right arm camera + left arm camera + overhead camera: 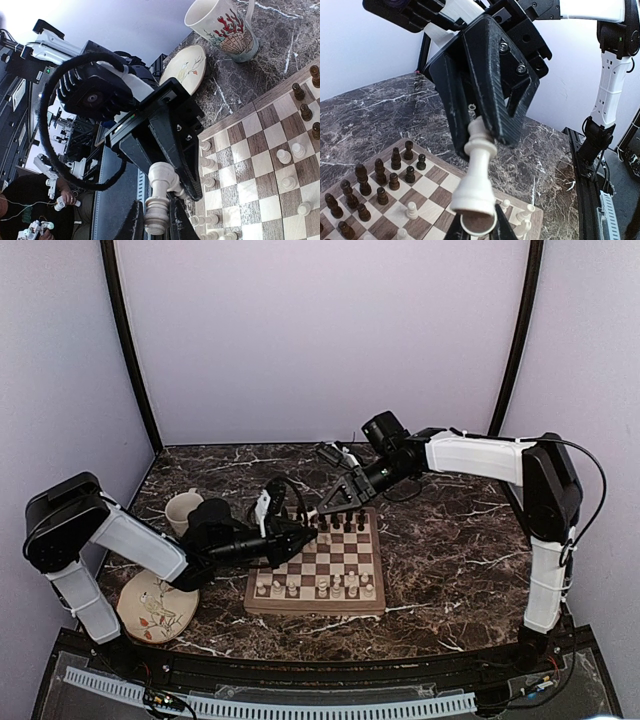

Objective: Set up the chess pieces on the board
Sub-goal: Pick up the pawn from the chess pile, then place the queen at d1.

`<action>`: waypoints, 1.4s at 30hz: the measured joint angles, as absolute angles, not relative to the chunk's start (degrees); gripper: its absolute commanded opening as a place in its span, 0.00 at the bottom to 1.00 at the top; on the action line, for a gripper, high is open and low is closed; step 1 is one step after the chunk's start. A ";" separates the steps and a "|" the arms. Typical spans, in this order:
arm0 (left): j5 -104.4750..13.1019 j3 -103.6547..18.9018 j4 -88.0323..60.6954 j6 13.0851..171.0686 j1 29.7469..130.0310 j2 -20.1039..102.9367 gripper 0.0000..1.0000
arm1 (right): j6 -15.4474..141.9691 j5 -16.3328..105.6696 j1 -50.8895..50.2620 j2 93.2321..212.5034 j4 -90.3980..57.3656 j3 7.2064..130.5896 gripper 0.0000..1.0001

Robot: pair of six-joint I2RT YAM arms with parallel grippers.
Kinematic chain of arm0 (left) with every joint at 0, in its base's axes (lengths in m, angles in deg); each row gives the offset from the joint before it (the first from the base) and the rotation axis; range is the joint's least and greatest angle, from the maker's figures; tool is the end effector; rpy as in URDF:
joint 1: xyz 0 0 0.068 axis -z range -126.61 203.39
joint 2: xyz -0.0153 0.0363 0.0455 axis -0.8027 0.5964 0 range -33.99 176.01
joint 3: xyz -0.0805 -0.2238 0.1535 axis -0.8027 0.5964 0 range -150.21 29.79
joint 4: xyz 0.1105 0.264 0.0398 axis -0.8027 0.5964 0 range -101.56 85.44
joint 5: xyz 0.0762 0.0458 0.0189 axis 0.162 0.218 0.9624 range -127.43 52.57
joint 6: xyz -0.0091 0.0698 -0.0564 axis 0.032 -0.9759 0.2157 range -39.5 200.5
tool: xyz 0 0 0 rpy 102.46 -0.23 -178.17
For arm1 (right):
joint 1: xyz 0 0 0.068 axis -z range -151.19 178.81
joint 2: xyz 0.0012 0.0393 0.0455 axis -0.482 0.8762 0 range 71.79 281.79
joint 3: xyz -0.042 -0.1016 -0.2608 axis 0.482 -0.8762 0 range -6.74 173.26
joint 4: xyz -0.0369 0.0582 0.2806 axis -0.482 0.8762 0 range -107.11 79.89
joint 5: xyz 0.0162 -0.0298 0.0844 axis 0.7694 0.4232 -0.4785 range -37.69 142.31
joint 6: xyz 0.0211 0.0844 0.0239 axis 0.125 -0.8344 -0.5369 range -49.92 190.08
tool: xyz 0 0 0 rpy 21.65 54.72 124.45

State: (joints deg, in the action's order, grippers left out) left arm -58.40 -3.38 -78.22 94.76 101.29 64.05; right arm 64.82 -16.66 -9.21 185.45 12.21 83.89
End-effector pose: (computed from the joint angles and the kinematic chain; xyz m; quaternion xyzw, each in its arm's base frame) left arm 0.2322 -0.3001 0.1673 0.3232 0.6172 -0.4730 0.5393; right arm 0.3230 0.3480 0.2314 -0.3954 0.6970 0.5962 0.0495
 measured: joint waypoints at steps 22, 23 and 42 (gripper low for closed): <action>-58.11 -19.77 -20.03 92.29 88.17 41.56 0.06 | 89.98 17.74 -14.82 176.32 30.48 92.48 0.05; -58.38 -21.10 -18.55 92.38 86.93 42.17 0.06 | 91.13 19.40 -16.05 176.32 31.20 93.05 0.04; -67.03 -23.57 -14.37 92.92 79.17 45.25 0.06 | 103.22 43.18 -35.59 188.05 41.98 99.32 0.05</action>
State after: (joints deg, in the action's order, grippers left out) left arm -67.03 -23.57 -14.37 92.92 79.17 45.25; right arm 103.22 43.18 -35.59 188.05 41.98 99.32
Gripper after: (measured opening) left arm 0.115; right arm 0.130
